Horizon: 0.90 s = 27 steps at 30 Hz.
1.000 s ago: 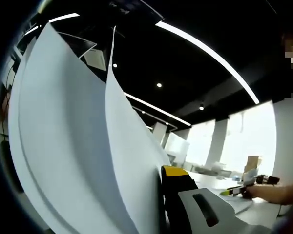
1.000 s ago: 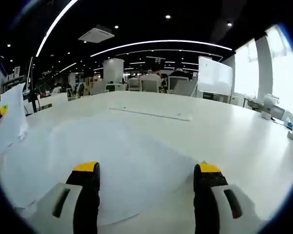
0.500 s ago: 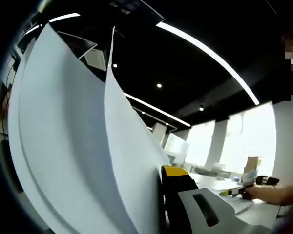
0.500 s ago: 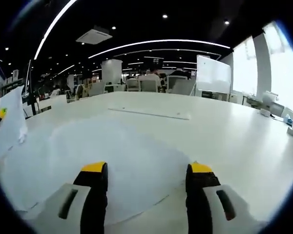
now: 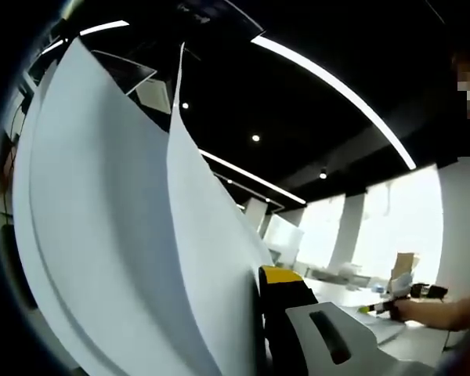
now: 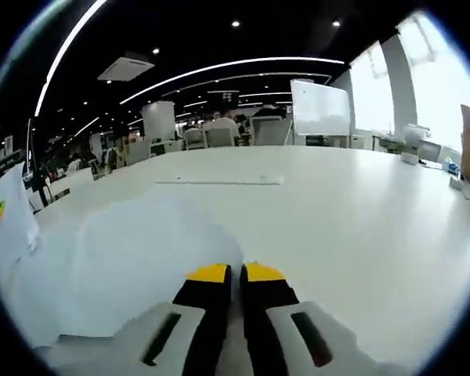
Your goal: Organize the stack of printing papers by aligning and flattening the scattered papers on the table
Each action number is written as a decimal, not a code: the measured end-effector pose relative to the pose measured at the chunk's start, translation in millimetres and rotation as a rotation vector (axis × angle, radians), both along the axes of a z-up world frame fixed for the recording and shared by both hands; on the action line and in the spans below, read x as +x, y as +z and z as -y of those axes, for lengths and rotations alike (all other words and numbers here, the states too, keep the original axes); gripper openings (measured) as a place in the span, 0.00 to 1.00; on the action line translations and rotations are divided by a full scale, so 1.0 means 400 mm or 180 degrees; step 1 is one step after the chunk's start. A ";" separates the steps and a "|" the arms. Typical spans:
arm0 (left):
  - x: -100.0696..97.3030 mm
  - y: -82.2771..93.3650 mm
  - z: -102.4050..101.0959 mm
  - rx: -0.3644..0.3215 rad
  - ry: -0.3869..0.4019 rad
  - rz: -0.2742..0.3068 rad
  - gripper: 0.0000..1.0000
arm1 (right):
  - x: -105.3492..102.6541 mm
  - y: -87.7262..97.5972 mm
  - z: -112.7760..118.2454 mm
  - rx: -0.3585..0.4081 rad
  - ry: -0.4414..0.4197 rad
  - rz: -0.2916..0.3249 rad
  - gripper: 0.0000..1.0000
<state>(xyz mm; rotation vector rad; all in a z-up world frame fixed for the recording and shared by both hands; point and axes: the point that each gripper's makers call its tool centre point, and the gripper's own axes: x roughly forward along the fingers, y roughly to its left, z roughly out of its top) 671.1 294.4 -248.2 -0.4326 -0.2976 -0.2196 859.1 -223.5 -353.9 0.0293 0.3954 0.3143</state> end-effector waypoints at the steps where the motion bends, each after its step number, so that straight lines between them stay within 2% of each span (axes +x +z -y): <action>1: 0.000 0.000 0.000 0.0002 0.0000 -0.0001 0.10 | 0.000 0.000 0.000 -0.0002 0.0002 -0.0003 0.00; 12: 0.002 -0.001 -0.001 0.0016 0.0006 -0.0015 0.10 | 0.001 0.001 -0.003 0.0073 0.0017 -0.0042 0.00; 27: 0.003 -0.003 0.000 0.0029 0.0017 -0.0042 0.10 | -0.006 0.026 -0.010 0.0399 0.0000 0.0007 0.00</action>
